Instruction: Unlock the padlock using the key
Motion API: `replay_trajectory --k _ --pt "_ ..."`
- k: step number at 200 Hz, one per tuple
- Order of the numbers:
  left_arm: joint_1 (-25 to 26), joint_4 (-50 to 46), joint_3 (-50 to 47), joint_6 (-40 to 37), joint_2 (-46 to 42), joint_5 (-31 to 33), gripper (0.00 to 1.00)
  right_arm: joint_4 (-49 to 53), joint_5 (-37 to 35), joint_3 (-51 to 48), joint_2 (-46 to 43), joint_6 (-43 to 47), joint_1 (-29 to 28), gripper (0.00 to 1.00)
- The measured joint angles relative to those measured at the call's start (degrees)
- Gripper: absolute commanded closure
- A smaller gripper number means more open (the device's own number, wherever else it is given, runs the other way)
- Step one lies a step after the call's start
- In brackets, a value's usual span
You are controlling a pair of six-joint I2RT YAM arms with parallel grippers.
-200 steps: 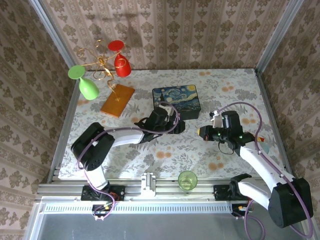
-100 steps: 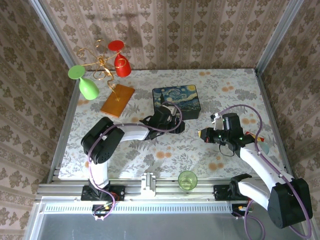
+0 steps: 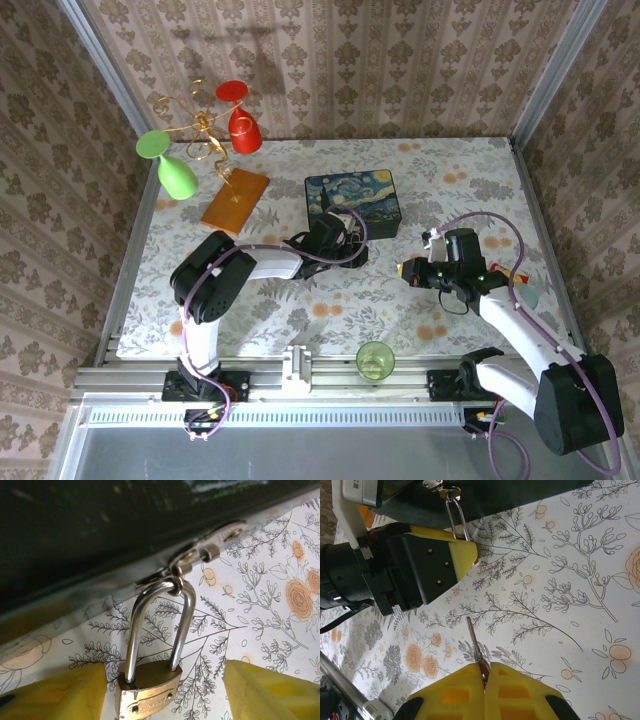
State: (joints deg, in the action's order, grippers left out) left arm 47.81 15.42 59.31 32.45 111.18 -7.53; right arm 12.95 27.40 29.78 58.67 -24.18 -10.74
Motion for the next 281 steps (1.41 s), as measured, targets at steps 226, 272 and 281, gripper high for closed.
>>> replay_trajectory --k 226,272,281 --pt "0.92 4.33 0.55 0.52 3.06 0.48 0.82 -2.51 0.02 -1.38 0.66 -1.49 0.55 1.0" --pt "0.96 4.28 0.87 1.42 3.1 0.46 0.91 -3.91 0.72 -2.05 0.83 -1.84 0.55 1.0" --pt "0.96 4.31 0.87 1.86 3.1 0.42 0.94 -4.76 1.51 -2.4 1.57 -2.4 0.55 1.0"
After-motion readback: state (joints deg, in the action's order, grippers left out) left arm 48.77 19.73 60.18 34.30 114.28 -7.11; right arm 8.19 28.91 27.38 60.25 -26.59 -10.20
